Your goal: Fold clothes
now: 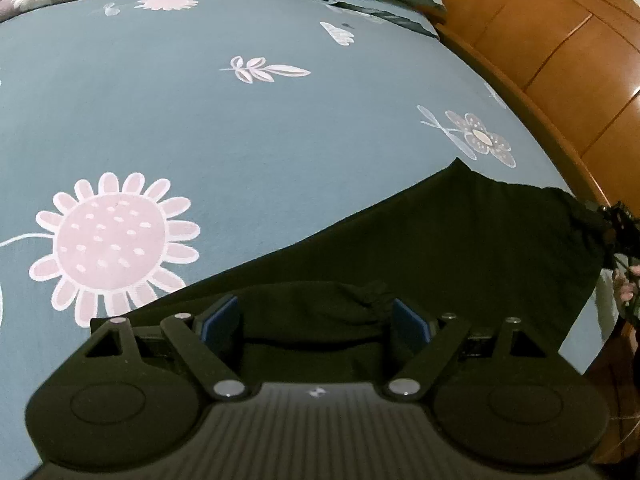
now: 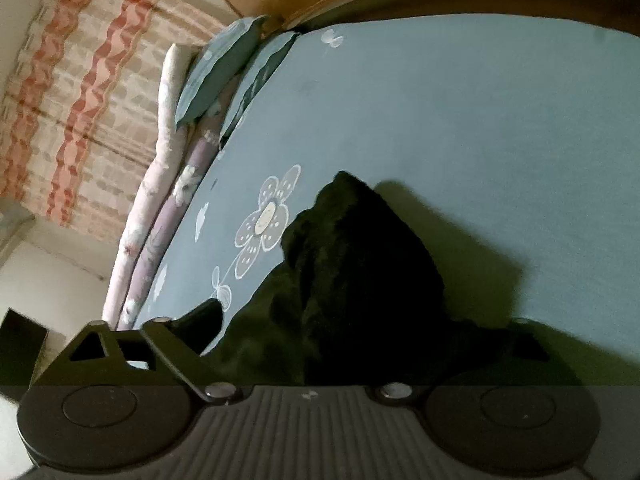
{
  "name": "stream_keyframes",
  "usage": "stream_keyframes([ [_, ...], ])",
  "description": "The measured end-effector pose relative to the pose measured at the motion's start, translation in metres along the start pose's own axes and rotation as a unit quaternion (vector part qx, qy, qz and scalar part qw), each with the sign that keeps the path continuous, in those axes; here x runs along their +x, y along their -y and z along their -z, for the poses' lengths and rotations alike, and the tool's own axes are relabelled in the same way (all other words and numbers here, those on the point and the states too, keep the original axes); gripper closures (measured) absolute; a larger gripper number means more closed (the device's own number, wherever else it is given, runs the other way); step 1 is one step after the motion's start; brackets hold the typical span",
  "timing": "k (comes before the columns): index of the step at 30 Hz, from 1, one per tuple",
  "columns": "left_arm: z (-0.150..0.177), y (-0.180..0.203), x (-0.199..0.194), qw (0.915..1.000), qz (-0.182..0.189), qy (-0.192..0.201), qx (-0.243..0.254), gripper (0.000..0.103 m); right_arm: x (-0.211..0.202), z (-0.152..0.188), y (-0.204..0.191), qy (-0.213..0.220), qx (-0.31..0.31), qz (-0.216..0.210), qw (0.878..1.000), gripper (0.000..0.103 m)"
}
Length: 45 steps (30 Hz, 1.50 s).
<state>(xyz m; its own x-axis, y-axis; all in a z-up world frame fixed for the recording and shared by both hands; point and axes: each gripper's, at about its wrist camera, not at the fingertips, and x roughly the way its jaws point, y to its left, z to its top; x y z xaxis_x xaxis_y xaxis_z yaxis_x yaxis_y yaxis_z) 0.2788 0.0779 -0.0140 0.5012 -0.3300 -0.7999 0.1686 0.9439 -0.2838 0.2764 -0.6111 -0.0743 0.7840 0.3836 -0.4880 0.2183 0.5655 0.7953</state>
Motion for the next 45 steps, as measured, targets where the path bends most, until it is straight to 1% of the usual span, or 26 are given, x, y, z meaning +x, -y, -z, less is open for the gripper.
stream_keyframes([
  [1,0.000,-0.001,0.000,1.0000,0.000,0.001,-0.002,0.020,-0.002,0.000,0.004,0.003,0.008,0.001,1.000,0.027],
  [2,0.000,-0.001,0.000,1.0000,0.000,0.001,-0.003,0.020,-0.005,0.000,0.011,0.006,0.023,0.002,1.000,0.034],
  [3,0.001,-0.002,0.001,1.0000,0.000,0.001,-0.003,0.020,-0.007,0.001,0.017,0.008,0.037,0.004,0.999,0.050],
  [4,0.001,-0.002,0.001,1.0000,0.000,0.000,-0.004,0.020,-0.010,0.002,0.023,0.010,0.051,0.004,0.999,0.061],
  [6,0.002,-0.003,0.002,1.0000,0.000,-0.002,-0.006,0.020,-0.012,0.005,0.034,0.017,0.073,-0.011,0.997,0.063],
  [8,0.003,-0.002,0.003,1.0000,-0.001,-0.003,-0.005,0.020,-0.011,0.006,0.028,0.020,0.067,-0.001,0.998,0.061],
  [11,0.002,-0.001,0.002,1.0000,0.001,-0.002,-0.004,0.020,-0.007,0.006,0.028,0.020,0.071,-0.016,0.997,0.054],
  [14,0.001,0.001,0.002,1.0000,-0.003,-0.002,-0.002,0.020,-0.004,0.003,0.029,0.013,0.065,-0.031,0.997,0.052],
  [19,0.000,0.009,0.003,1.0000,-0.005,-0.006,0.006,0.020,-0.002,0.002,0.020,0.004,0.038,-0.036,0.999,0.035],
  [21,0.000,0.013,0.003,0.9999,-0.005,-0.006,0.008,0.020,-0.001,0.002,0.015,0.003,0.028,-0.027,0.999,0.034],
  [23,0.001,0.015,0.002,0.9999,-0.005,-0.005,0.009,0.020,0.000,0.002,0.012,0.002,0.023,-0.016,1.000,0.035],
  [24,0.001,0.016,0.002,0.9999,-0.006,-0.004,0.009,0.020,0.000,0.001,0.011,0.001,0.022,-0.007,1.000,0.041],
  [25,0.001,0.017,0.001,0.9999,-0.007,-0.003,0.009,0.020,0.000,0.000,0.011,0.000,0.022,0.002,1.000,0.053],
  [26,0.001,0.017,0.001,0.9999,-0.008,-0.002,0.008,0.020,-0.001,-0.001,0.013,0.000,0.025,0.015,1.000,0.062],
  [27,0.001,0.018,0.001,0.9999,-0.009,-0.001,0.006,0.020,-0.002,0.000,0.017,0.000,0.033,0.014,0.999,0.067],
  [28,0.001,0.018,0.001,0.9999,-0.011,-0.001,0.005,0.020,-0.003,0.000,0.020,0.001,0.040,0.012,0.999,0.068],
  [34,0.004,0.020,0.000,0.9997,-0.024,-0.003,0.001,0.020,-0.001,0.005,0.017,0.013,0.033,0.019,0.999,0.068],
  [39,0.006,0.022,-0.005,0.9990,-0.044,-0.005,0.000,0.020,-0.001,0.007,0.014,0.020,0.031,0.017,0.999,0.067],
  [41,0.004,0.024,-0.007,0.9990,-0.045,-0.002,0.003,0.020,-0.005,0.008,0.002,0.023,0.021,0.018,0.999,0.067],
  [45,0.000,0.027,-0.011,0.9992,-0.036,0.009,0.009,0.020,-0.013,0.011,-0.021,0.030,0.000,0.020,0.999,0.067],
])
